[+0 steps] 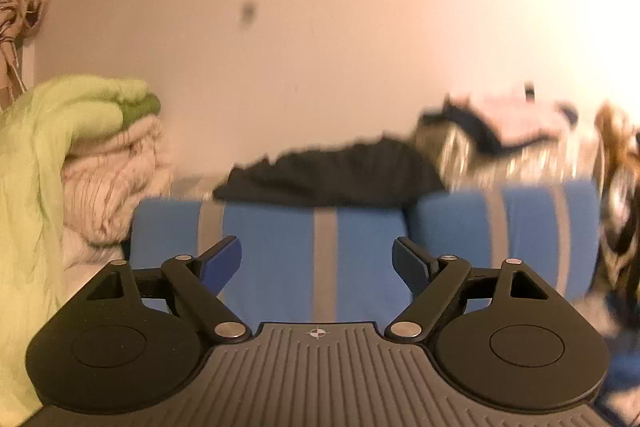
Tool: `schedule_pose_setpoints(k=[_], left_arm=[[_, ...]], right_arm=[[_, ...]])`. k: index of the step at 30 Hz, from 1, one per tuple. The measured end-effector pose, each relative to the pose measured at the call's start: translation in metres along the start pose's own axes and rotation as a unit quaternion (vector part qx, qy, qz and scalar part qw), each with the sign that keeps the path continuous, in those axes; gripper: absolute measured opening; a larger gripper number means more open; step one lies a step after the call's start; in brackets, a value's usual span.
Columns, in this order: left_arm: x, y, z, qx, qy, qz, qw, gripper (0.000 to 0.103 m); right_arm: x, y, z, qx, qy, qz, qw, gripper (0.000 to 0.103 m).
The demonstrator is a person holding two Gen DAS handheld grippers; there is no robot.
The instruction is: Fold clothes
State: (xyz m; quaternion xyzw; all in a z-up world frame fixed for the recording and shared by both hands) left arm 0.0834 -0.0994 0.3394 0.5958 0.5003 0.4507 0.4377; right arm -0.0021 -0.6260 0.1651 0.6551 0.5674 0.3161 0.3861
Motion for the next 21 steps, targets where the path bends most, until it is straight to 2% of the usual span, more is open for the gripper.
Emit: schedule_pose_setpoints(k=[4,6,8,10,13,17,21], left_arm=[[-0.023,0.033,-0.008,-0.022,-0.026,-0.037,0.9987,0.088],[-0.042,0.038,-0.011,-0.029,-0.048,-0.042,0.9975,0.089],[-0.064,0.033,-0.012,-0.032,-0.074,-0.040,0.9959,0.089],[-0.087,0.018,-0.009,-0.020,-0.100,-0.043,0.9939,0.089],[-0.124,-0.016,-0.004,0.016,-0.141,-0.050,0.9886,0.089],[-0.180,-0.062,-0.007,0.049,-0.195,-0.022,0.9794,0.089],[-0.227,-0.104,-0.002,0.073,-0.231,0.012,0.9702,0.089]], right_arm=[[-0.053,0.044,-0.060,-0.082,-0.044,0.059,0.994,0.103],[-0.075,0.054,-0.088,-0.104,-0.067,0.072,0.990,0.103],[-0.090,0.054,-0.111,-0.117,-0.080,0.078,0.987,0.103],[-0.102,0.049,-0.131,-0.126,-0.089,0.080,0.985,0.103],[-0.112,0.021,-0.153,-0.124,-0.108,0.074,0.984,0.103],[-0.131,-0.033,-0.172,-0.106,-0.135,0.072,0.983,0.103],[-0.155,-0.091,-0.184,-0.083,-0.151,0.099,0.980,0.103]])
Point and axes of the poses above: each gripper's, at about its wrist camera, not at the fingertips, and z roughly the way its jaws point, x to its left, y to its top, the point moved 8 cm from there along z, roughly the way its jaws point, and after that the axes turned 5 degrees about y, right-handed, at the moved point
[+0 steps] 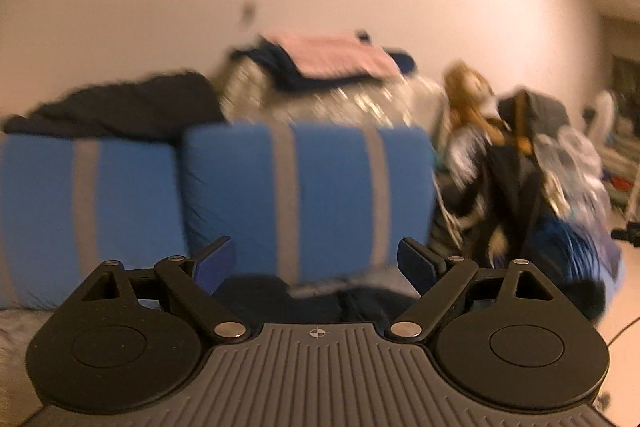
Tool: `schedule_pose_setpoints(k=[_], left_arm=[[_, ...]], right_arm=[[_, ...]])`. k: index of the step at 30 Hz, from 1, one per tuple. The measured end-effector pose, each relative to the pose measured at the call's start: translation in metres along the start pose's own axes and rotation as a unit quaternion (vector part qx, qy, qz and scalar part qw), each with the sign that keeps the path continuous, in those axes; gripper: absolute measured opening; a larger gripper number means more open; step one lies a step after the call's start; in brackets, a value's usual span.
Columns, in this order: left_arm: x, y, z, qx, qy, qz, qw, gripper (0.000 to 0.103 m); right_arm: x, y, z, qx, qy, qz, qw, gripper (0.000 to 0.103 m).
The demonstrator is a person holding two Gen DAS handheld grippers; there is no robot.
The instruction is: Fold clothes
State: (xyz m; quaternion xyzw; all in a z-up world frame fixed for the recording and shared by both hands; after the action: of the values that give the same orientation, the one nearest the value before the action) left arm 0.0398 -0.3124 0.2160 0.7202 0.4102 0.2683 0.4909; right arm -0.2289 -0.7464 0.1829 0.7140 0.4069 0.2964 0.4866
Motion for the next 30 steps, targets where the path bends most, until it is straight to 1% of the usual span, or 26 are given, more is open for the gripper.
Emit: schedule_pose_setpoints(k=[2,6,10,14,17,18,19,20,21,23,26,30], left_arm=[[-0.012,-0.016,0.014,0.018,-0.019,-0.005,0.9996,0.089],[-0.033,-0.050,0.040,0.048,-0.052,-0.012,0.9974,0.089],[-0.034,-0.083,0.055,0.067,-0.062,-0.032,0.9953,0.089],[-0.025,-0.116,0.069,0.094,-0.064,-0.068,0.9912,0.089],[-0.016,-0.130,0.075,0.107,-0.059,-0.093,0.9881,0.089],[-0.013,-0.134,0.077,0.109,-0.060,-0.097,0.9875,0.089],[-0.011,-0.137,0.077,0.109,-0.061,-0.099,0.9873,0.089],[-0.009,-0.141,0.078,0.110,-0.061,-0.100,0.9870,0.089],[-0.008,-0.145,0.079,0.110,-0.061,-0.101,0.9869,0.089],[-0.006,-0.152,0.081,0.116,-0.059,-0.101,0.9864,0.089],[-0.007,-0.157,0.083,0.125,-0.055,-0.094,0.9862,0.089],[-0.009,-0.150,0.076,0.099,-0.065,-0.087,0.9891,0.089]], right_arm=[[-0.017,-0.025,-0.006,0.012,-0.020,-0.002,1.000,0.103],[-0.041,-0.069,-0.011,0.043,-0.053,-0.025,0.997,0.103],[-0.057,-0.107,-0.001,0.082,-0.080,-0.055,0.992,0.101],[-0.075,-0.141,0.021,0.124,-0.104,-0.067,0.985,0.090],[-0.081,-0.160,0.038,0.151,-0.110,-0.076,0.979,0.080],[-0.082,-0.166,0.043,0.162,-0.109,-0.073,0.978,0.071],[-0.082,-0.171,0.049,0.173,-0.105,-0.067,0.977,0.044],[-0.082,-0.176,0.054,0.183,-0.103,-0.060,0.976,0.034],[-0.081,-0.177,0.058,0.190,-0.103,-0.055,0.975,0.015],[-0.072,-0.175,0.062,0.196,-0.098,-0.057,0.974,0.010],[-0.047,-0.158,0.064,0.191,-0.091,-0.076,0.974,0.009],[-0.004,-0.130,0.066,0.179,-0.055,-0.079,0.979,0.008]])
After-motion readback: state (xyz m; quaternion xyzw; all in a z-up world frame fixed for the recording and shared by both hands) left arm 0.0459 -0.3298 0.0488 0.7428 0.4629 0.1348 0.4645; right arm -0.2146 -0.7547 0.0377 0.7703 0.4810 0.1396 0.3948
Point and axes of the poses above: each gripper's, at about its wrist camera, not at the fingertips, and z roughly the way its jaws point, x to its left, y to its top, the point moved 8 cm from there along z, roughly the way its jaws point, and after that the axes turned 5 degrees about y, right-handed, at the moved point
